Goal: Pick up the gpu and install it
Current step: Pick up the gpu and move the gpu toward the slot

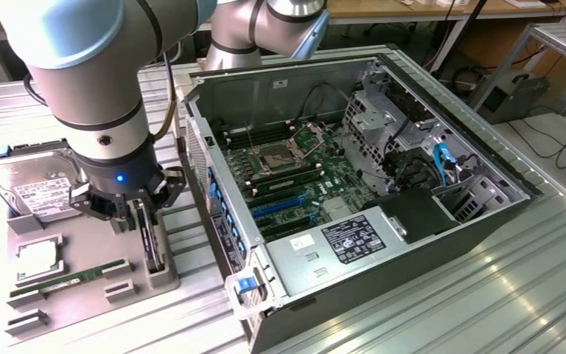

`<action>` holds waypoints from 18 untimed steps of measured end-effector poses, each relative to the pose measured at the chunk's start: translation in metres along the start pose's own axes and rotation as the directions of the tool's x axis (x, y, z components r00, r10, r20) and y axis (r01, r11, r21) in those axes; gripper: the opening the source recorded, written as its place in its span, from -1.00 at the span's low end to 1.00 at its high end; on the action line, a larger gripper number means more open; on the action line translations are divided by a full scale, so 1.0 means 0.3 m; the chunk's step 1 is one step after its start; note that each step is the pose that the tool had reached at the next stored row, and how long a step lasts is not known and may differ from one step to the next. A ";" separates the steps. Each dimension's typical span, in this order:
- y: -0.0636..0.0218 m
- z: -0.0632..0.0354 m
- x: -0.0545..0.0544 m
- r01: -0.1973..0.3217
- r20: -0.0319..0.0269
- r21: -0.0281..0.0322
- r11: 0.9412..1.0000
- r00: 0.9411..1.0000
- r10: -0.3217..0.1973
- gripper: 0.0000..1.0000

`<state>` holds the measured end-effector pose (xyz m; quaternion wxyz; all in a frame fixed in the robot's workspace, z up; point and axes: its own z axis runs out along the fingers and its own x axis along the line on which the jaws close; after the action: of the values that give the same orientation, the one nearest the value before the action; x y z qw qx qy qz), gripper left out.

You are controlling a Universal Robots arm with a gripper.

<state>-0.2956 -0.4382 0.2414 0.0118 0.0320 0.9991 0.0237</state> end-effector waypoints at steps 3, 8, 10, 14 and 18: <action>0.000 0.000 0.000 0.000 0.000 0.000 1.000 1.000 0.000 -0.28; 0.000 0.000 0.000 0.000 0.000 0.000 1.000 1.000 0.000 -0.44; 0.000 0.000 0.000 0.000 0.000 0.000 1.000 1.000 0.000 -0.47; 0.000 0.000 0.000 0.006 0.000 0.000 1.000 1.000 -0.006 -0.47; 0.000 0.000 0.000 0.051 -0.002 -0.001 0.999 0.999 -0.051 -0.47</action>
<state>-0.2956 -0.4382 0.2414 0.0112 0.0065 0.9996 0.0240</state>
